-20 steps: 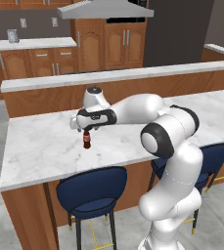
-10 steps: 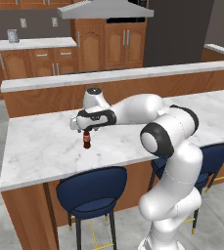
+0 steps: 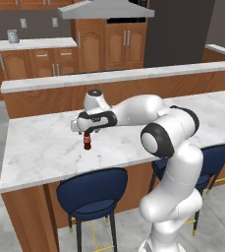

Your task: Place the large bottle from the dining counter next to the other large bottle outside the sink, and place the small bottle from the dining counter next to the other small bottle inside the sink.

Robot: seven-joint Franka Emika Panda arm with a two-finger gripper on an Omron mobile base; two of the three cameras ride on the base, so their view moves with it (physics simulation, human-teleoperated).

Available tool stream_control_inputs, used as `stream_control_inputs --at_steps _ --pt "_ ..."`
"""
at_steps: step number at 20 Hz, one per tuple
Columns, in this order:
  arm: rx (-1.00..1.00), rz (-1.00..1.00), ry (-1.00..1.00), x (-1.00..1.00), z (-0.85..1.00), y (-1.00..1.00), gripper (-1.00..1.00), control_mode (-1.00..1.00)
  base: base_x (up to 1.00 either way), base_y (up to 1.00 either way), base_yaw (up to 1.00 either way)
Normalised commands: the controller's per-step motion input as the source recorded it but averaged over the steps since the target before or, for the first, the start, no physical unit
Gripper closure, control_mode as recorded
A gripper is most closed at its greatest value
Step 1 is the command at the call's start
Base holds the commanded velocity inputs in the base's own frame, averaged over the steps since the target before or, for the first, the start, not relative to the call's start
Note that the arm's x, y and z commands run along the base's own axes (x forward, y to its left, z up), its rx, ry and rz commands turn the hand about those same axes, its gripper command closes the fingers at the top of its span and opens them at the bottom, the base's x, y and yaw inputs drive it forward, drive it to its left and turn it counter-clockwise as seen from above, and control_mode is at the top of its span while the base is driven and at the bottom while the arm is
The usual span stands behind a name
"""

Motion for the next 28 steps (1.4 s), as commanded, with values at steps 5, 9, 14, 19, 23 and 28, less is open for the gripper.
stream_control_inputs --at_steps 5,9,14,19,23,28 --pt "0.0 0.0 0.0 0.01 -0.02 0.0 -1.0 -1.0 0.0 0.0 0.0" --pt "0.0 0.0 0.0 0.01 0.0 0.0 -1.0 -1.0 0.0 0.0 0.0" --pt "0.0 0.0 0.0 0.3 -0.02 0.0 -1.0 -1.0 0.0 0.0 0.0" --pt "0.0 0.0 0.0 0.18 0.0 0.0 -1.0 -1.0 0.0 0.0 0.0" --pt "0.0 0.0 0.01 0.0 -0.03 0.0 -1.0 -1.0 0.0 0.0 0.0" --pt "0.0 0.0 0.01 0.0 -0.19 0.0 -1.0 -1.0 0.0 0.0 0.0"
